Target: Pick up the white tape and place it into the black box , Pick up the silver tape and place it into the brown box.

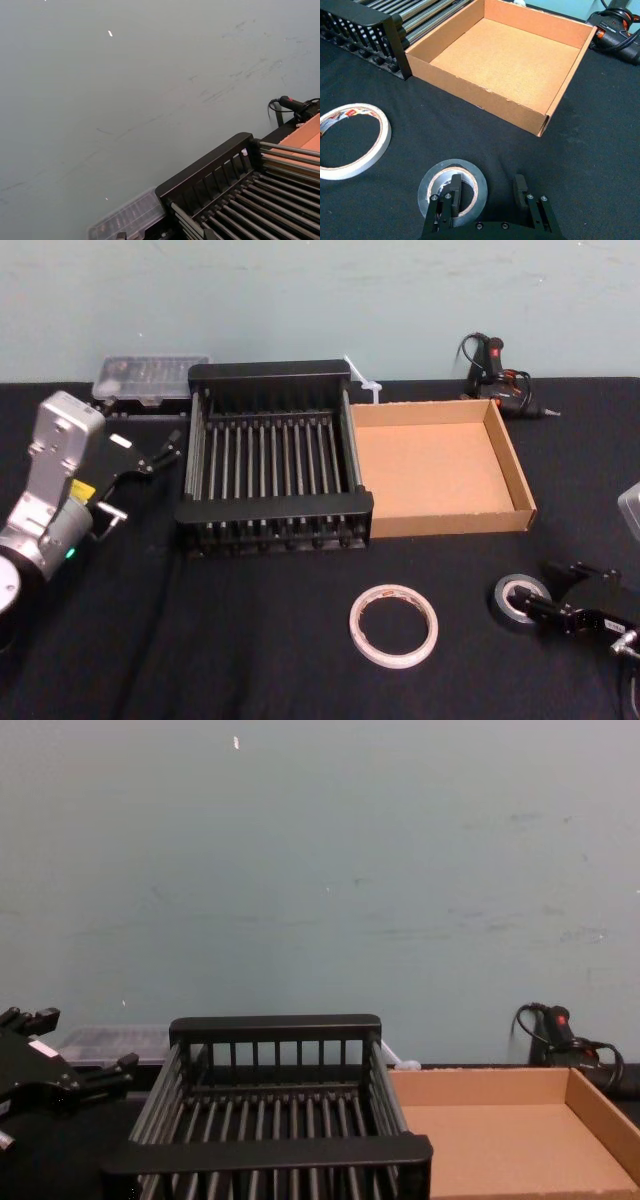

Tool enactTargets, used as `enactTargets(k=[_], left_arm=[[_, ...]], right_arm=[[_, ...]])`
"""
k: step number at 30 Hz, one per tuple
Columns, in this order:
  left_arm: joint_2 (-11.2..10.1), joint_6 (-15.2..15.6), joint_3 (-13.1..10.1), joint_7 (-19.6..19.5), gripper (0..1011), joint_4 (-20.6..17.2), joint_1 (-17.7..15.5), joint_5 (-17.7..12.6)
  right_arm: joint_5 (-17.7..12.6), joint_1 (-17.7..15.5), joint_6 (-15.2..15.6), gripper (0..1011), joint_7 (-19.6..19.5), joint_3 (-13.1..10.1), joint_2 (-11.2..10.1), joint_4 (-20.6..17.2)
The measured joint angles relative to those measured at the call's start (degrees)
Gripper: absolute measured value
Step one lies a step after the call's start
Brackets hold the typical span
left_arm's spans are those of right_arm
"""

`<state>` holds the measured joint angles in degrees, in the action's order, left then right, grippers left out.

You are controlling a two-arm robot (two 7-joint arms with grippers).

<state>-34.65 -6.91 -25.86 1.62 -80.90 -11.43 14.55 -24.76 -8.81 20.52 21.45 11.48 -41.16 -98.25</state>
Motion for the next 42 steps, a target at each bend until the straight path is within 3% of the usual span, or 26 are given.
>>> enactTargets(k=[15, 22, 29, 42], left_arm=[[0.0, 0.0, 0.0, 0.0, 1001, 0.0, 0.0, 0.0], [0.0, 0.0, 0.0, 0.0, 1001, 0.0, 0.0, 0.0], [0.0, 0.0, 0.0, 0.0, 1001, 0.0, 0.0, 0.0], [0.0, 0.0, 0.0, 0.0, 1001, 0.0, 0.0, 0.0]], right_arm=[[0.0, 0.0, 0.0, 572, 0.0, 0.0, 0.0, 0.0], [0.0, 0.0, 0.0, 416, 0.0, 0.0, 0.0, 0.0], [0.5, -0.3, -0.4, 195, 0.1, 0.0, -0.1, -0.2], [0.6, -0.5, -0.7, 172, 0.3, -0.1, 0.0, -0.4]])
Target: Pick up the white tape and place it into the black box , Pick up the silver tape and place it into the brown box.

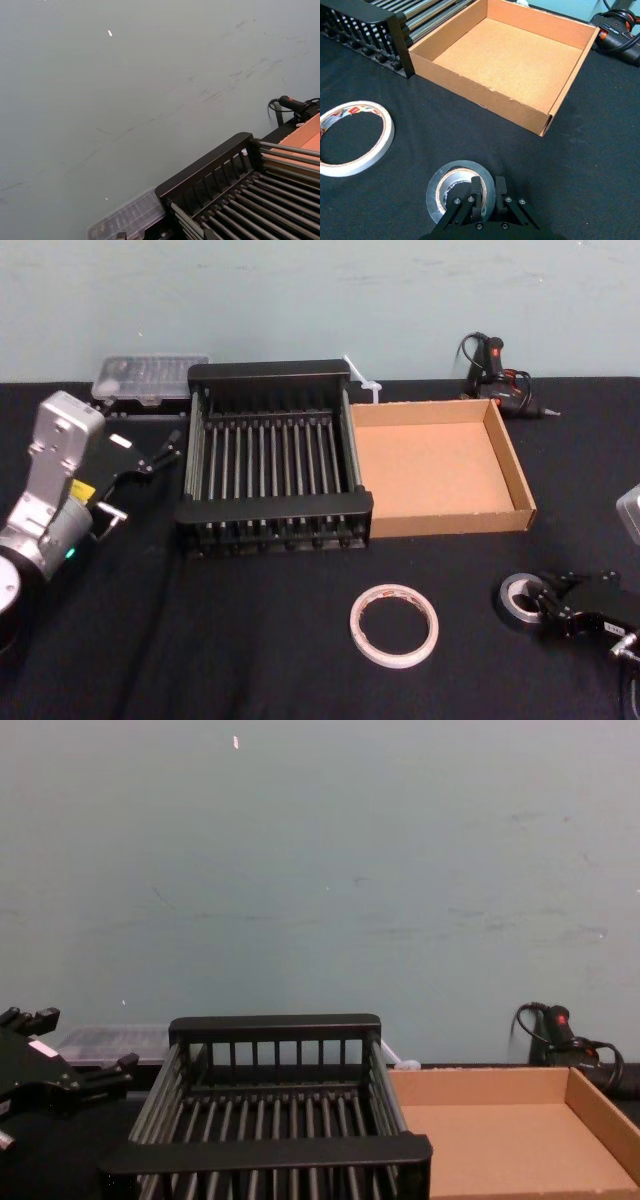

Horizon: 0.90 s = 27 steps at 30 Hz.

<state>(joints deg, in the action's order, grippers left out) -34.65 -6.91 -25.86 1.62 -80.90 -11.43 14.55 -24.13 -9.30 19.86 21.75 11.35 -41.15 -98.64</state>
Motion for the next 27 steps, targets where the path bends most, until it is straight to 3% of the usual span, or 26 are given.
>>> enactTargets(k=[17, 27], left_arm=[[0.0, 0.0, 0.0, 0.0, 1001, 0.0, 0.0, 0.0], [0.0, 0.0, 0.0, 0.0, 1001, 0.0, 0.0, 0.0]], right_arm=[[-1.1, -0.5, -2.3, 172, -0.9, -2.2, 1.1, -1.4], [-0.8, 3.4, -3.5, 173, -2.4, -2.2, 3.7, 0.1]])
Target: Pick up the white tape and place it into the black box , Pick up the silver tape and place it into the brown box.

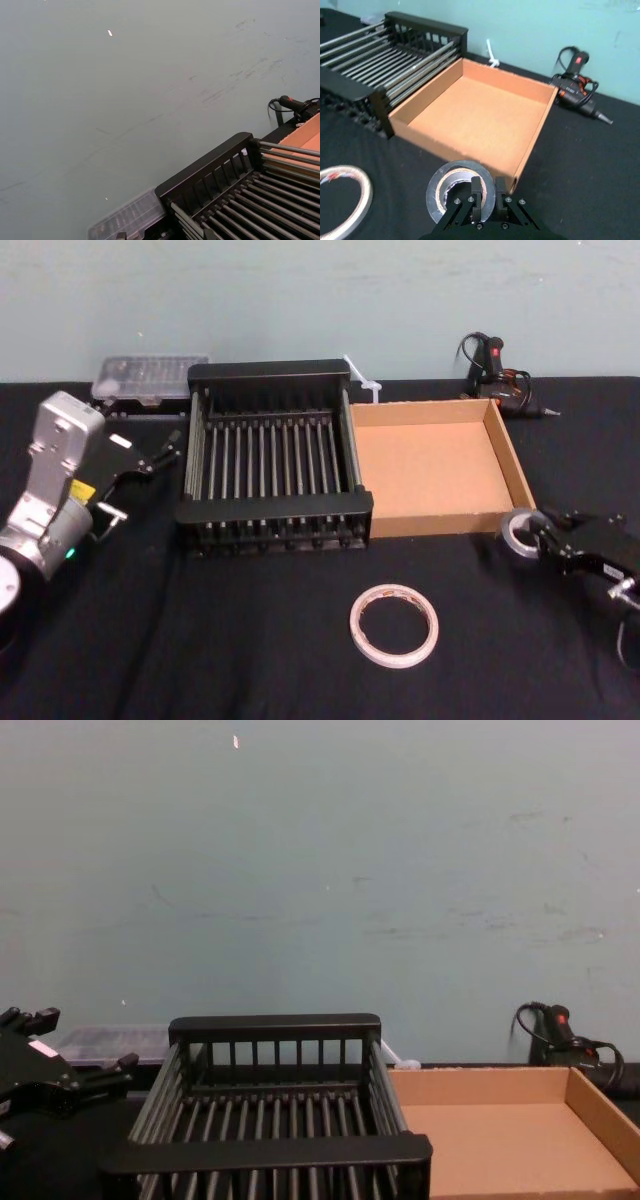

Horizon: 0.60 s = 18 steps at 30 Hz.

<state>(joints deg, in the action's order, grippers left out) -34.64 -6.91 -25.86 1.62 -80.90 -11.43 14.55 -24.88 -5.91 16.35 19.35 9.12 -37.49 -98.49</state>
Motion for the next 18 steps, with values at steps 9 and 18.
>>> enactTargets(k=[9, 18], left_arm=[[0.0, 0.0, 0.0, 0.0, 1001, 0.0, 0.0, 0.0], [0.0, 0.0, 0.0, 0.0, 1001, 0.0, 0.0, 0.0]], right_arm=[[2.1, 5.7, -0.6, 173, -1.1, 1.5, 3.1, 3.9], [4.1, 11.1, -0.8, 173, -1.2, 3.2, 6.0, 8.8]])
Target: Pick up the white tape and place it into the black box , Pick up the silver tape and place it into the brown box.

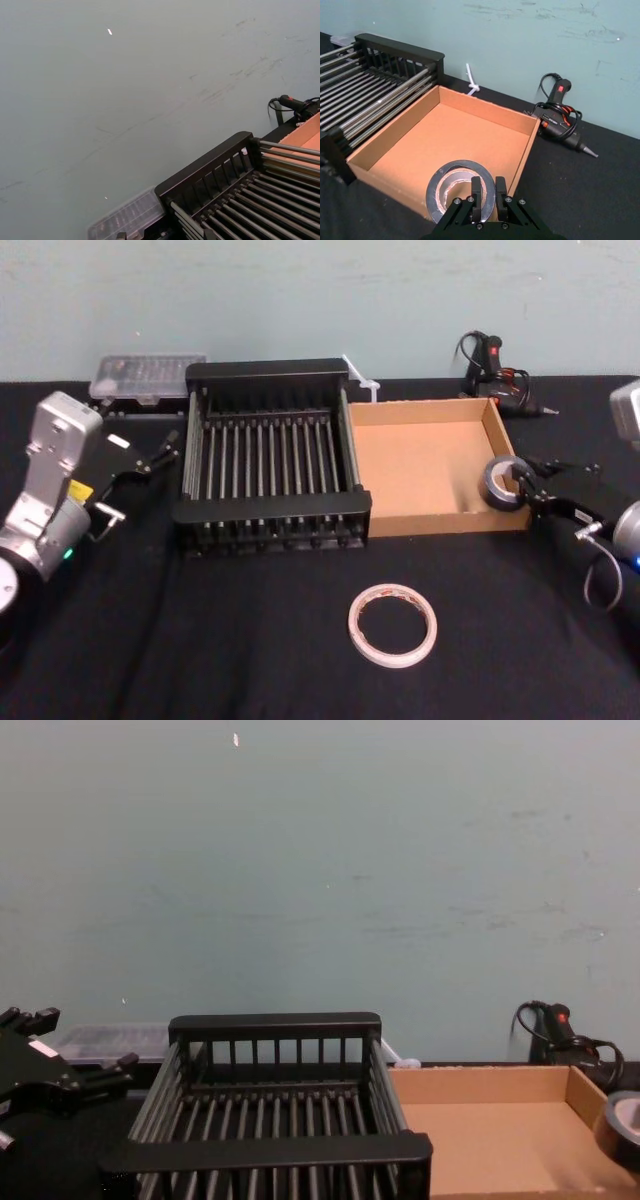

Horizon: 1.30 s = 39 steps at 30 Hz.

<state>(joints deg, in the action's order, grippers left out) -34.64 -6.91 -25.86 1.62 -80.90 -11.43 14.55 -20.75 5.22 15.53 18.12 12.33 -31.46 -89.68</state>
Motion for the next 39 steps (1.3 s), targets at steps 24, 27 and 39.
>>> enactTargets(k=[24, 27, 39], left_arm=[[0.0, 0.0, 0.0, 0.0, 1001, 0.0, 0.0, 0.0], [0.0, 0.0, 0.0, 0.0, 1001, 0.0, 0.0, 0.0], [0.0, 0.0, 0.0, 0.0, 1001, 0.0, 0.0, 0.0]], right_arm=[[3.2, 9.0, -0.6, 173, 2.0, 3.2, 5.0, 8.9], [3.2, 8.9, -0.6, 172, 2.0, 3.2, 4.9, 8.8], [3.1, 8.7, -0.5, 208, 1.9, 3.1, 4.8, 8.5]])
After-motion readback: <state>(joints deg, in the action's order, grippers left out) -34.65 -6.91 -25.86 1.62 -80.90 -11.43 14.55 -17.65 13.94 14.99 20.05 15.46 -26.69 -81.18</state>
